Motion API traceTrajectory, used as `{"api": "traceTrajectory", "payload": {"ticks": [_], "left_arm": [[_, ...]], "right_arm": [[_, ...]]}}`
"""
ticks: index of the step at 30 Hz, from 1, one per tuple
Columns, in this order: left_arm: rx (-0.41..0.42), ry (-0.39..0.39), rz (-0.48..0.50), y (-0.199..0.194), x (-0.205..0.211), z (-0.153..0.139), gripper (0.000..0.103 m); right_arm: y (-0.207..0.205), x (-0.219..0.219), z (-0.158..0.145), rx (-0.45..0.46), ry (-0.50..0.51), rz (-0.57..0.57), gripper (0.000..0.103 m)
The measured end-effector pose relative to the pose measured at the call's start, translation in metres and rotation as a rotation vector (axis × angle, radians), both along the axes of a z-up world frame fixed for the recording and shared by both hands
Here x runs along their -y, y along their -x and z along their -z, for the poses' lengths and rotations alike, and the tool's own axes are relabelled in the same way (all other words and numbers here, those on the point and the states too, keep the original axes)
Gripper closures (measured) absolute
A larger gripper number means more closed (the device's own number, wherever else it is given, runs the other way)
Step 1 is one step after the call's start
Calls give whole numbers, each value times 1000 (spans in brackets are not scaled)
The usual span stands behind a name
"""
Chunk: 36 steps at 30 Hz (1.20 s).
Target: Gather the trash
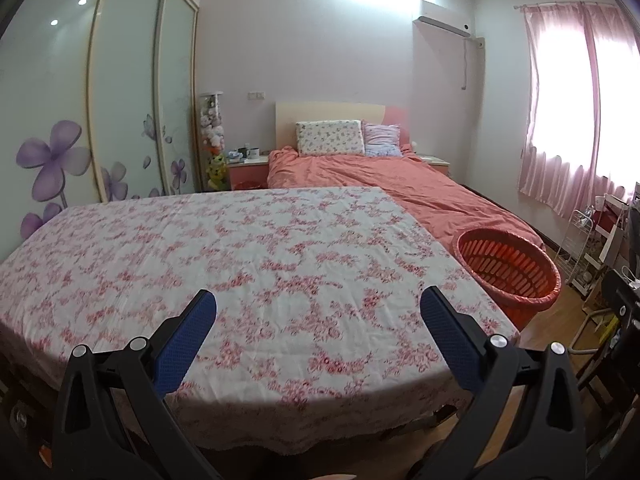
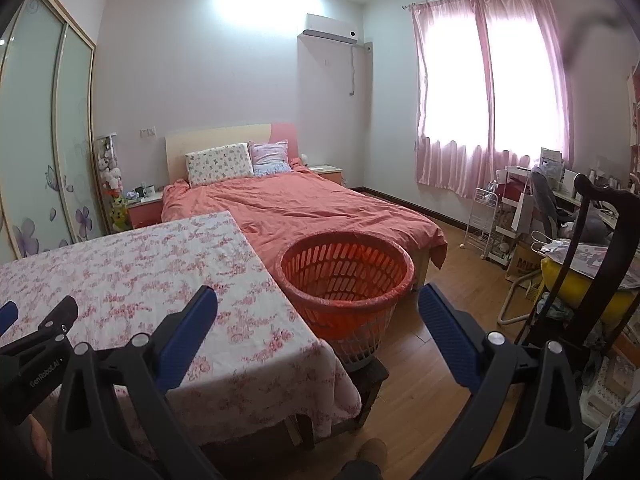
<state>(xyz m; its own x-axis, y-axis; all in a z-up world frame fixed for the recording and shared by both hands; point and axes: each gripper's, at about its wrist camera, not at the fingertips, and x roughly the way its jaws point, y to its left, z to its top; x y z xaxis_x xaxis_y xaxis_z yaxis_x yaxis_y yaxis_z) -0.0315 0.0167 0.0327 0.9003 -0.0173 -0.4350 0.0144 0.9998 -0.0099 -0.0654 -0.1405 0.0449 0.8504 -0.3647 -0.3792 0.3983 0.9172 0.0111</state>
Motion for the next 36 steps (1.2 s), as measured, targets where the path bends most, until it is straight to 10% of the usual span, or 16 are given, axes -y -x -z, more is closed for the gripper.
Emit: {"api": "traceTrajectory", "payload": {"ticks": [36], "left_arm": [[-52, -56, -91, -2, -2, 21, 2]], "right_arm": [[-24, 4, 37, -111, 24, 139, 5]]}}
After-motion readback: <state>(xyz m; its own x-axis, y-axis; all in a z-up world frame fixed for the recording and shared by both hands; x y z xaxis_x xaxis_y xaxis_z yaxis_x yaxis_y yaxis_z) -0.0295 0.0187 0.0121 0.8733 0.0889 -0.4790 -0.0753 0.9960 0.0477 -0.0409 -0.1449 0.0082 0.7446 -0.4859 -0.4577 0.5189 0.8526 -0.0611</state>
